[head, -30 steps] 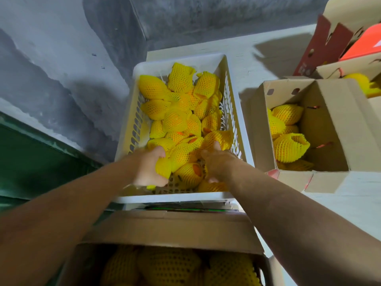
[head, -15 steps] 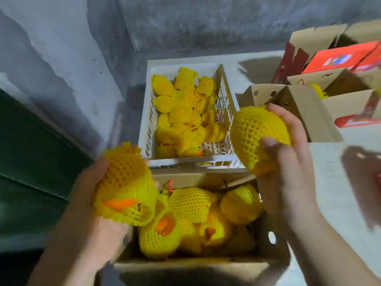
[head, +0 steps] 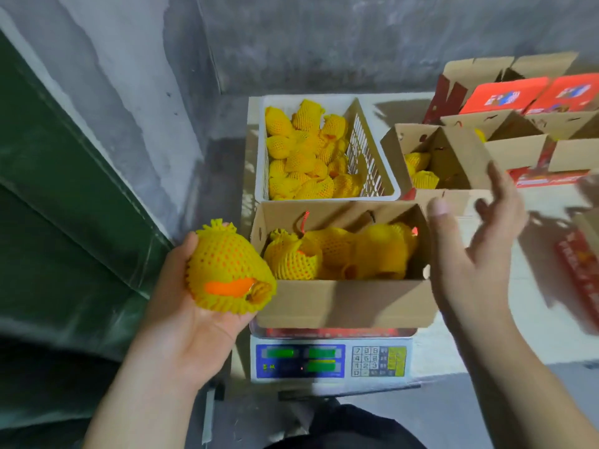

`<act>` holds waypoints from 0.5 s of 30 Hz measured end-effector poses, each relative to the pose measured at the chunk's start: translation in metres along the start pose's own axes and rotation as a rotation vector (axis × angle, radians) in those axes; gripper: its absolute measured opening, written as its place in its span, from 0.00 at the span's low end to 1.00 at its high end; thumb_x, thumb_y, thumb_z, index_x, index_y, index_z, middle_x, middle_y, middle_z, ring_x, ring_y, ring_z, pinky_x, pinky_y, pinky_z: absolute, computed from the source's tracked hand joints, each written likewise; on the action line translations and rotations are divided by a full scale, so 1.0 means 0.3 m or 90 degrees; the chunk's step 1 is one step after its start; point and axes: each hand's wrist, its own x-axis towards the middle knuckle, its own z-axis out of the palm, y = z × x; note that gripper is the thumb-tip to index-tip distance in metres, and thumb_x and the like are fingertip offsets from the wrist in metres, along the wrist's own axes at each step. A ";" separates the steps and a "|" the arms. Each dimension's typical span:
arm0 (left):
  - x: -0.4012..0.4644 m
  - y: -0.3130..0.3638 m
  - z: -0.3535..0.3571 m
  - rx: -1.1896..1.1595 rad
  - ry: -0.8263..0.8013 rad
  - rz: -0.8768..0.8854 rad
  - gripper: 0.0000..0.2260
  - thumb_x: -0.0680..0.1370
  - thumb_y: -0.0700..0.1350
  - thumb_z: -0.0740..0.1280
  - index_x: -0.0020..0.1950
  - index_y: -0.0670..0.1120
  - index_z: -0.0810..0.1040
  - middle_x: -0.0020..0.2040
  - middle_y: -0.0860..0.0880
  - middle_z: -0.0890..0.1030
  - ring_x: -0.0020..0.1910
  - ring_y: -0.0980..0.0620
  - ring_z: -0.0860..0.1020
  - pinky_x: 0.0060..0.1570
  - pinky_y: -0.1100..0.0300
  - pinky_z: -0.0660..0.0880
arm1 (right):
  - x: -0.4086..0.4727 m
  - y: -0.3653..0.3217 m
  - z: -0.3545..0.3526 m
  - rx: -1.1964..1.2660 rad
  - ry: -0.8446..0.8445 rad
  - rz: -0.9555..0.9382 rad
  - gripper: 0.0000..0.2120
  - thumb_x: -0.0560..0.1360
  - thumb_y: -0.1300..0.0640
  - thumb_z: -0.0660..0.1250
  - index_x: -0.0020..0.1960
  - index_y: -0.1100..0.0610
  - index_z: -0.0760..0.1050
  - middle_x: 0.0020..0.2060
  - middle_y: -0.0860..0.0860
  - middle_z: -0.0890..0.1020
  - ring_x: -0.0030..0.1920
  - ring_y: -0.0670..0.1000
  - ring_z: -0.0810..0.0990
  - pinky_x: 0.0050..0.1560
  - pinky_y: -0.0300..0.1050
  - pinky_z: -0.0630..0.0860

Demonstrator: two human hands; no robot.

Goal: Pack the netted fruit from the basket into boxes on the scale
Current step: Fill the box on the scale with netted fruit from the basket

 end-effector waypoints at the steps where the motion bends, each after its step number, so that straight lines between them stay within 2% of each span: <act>1: -0.007 0.002 -0.003 0.007 -0.032 0.014 0.19 0.75 0.59 0.66 0.49 0.48 0.90 0.51 0.40 0.87 0.48 0.40 0.88 0.41 0.46 0.85 | -0.015 0.001 -0.013 -0.011 0.036 -0.013 0.35 0.81 0.40 0.63 0.82 0.52 0.57 0.79 0.54 0.60 0.79 0.54 0.61 0.78 0.57 0.62; 2: -0.015 0.005 -0.006 0.013 -0.050 0.015 0.19 0.74 0.59 0.66 0.47 0.48 0.90 0.49 0.40 0.87 0.45 0.41 0.88 0.38 0.47 0.85 | -0.018 0.003 -0.024 -0.004 0.054 -0.041 0.34 0.81 0.42 0.61 0.83 0.52 0.56 0.80 0.54 0.58 0.80 0.55 0.59 0.79 0.60 0.60; 3: -0.024 0.002 -0.016 0.011 -0.056 0.018 0.19 0.75 0.59 0.66 0.49 0.48 0.90 0.49 0.41 0.88 0.45 0.41 0.88 0.38 0.47 0.84 | -0.029 -0.009 -0.033 0.002 0.047 -0.055 0.34 0.82 0.43 0.61 0.83 0.52 0.55 0.80 0.53 0.57 0.81 0.55 0.58 0.79 0.61 0.59; 6: -0.061 -0.012 -0.032 0.012 -0.046 0.007 0.20 0.78 0.59 0.67 0.65 0.49 0.82 0.54 0.41 0.87 0.50 0.41 0.88 0.41 0.46 0.84 | -0.095 -0.057 -0.031 0.074 -0.019 -0.051 0.34 0.81 0.46 0.62 0.83 0.50 0.54 0.80 0.51 0.56 0.81 0.53 0.58 0.79 0.54 0.63; 7: -0.073 -0.020 -0.029 0.018 -0.036 0.008 0.23 0.76 0.58 0.70 0.68 0.49 0.81 0.57 0.41 0.87 0.52 0.41 0.87 0.42 0.45 0.84 | -0.120 -0.069 -0.027 0.096 -0.041 -0.056 0.34 0.81 0.47 0.63 0.83 0.51 0.54 0.80 0.51 0.56 0.81 0.53 0.58 0.79 0.51 0.64; 9: -0.102 -0.031 -0.026 0.021 -0.026 0.017 0.32 0.69 0.58 0.75 0.71 0.50 0.79 0.61 0.42 0.85 0.56 0.40 0.86 0.44 0.42 0.84 | -0.170 -0.093 -0.023 0.087 -0.076 -0.082 0.33 0.82 0.49 0.63 0.83 0.54 0.55 0.81 0.53 0.57 0.82 0.54 0.58 0.79 0.56 0.63; 12: -0.137 -0.033 -0.038 -0.003 -0.039 0.015 0.24 0.77 0.55 0.70 0.71 0.50 0.79 0.59 0.43 0.87 0.53 0.41 0.87 0.42 0.44 0.84 | -0.211 -0.109 -0.017 0.113 -0.128 -0.085 0.34 0.81 0.47 0.64 0.83 0.50 0.56 0.80 0.51 0.59 0.79 0.58 0.64 0.74 0.65 0.68; 15: -0.156 -0.024 -0.065 -0.012 -0.030 0.020 0.21 0.80 0.55 0.67 0.72 0.50 0.78 0.58 0.44 0.87 0.53 0.43 0.87 0.42 0.44 0.84 | -0.225 -0.115 -0.007 0.140 -0.149 -0.067 0.34 0.79 0.45 0.66 0.82 0.47 0.57 0.79 0.49 0.62 0.75 0.59 0.70 0.68 0.68 0.74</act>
